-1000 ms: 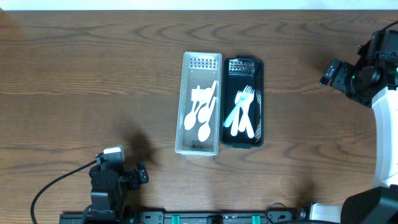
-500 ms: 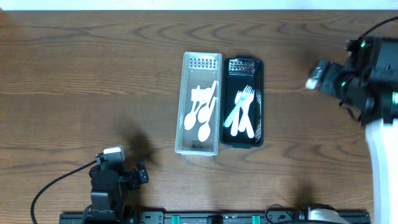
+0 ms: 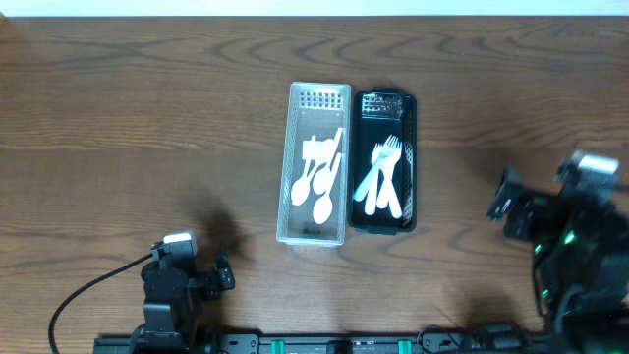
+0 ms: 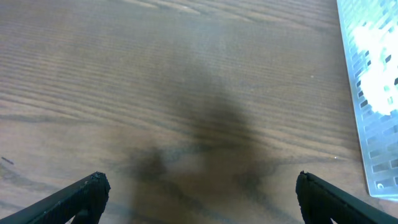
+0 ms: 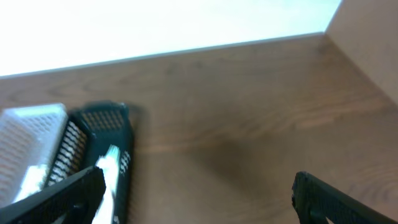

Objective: Pack container

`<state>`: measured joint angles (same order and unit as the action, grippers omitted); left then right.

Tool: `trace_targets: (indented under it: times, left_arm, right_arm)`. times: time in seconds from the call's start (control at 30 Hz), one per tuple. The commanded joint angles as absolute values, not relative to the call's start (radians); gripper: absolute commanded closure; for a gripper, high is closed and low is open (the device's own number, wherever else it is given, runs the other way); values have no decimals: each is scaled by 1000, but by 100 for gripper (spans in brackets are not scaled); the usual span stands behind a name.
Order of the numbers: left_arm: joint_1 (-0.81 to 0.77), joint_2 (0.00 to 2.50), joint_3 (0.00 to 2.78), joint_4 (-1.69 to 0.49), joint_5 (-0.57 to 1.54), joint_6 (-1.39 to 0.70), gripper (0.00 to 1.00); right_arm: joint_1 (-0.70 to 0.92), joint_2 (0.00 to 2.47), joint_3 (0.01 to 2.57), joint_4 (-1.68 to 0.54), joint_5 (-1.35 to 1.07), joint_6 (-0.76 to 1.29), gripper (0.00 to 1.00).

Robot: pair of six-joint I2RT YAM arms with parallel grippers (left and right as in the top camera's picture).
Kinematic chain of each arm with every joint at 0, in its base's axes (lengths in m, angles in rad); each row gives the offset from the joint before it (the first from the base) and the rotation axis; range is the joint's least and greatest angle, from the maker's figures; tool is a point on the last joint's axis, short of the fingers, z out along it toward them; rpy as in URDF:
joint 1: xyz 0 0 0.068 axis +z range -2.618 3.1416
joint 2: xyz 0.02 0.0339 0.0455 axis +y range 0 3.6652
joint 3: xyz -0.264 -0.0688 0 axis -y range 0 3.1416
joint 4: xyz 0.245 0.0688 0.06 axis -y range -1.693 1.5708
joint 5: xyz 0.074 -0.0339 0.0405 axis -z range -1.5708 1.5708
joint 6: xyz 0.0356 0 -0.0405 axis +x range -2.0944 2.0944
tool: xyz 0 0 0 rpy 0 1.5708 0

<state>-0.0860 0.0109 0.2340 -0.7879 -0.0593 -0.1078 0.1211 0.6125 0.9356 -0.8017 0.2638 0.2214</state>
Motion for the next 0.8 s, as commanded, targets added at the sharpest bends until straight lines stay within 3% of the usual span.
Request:
trace_targets:
  times: [0.0,0.37,0.77]
  left_arm:
    - [-81,6,231,-789,-63,-113,2]
    - [-81,6,231,-789,-63,-113,2]
    - [-81,6,231,-789,-63,-113,2]
  right_arm:
    - [114,473,741,-742,298,205,1]
    - [114,152,381,-681,299,204,1]
    - [114,5,233,-680,298,205,1]
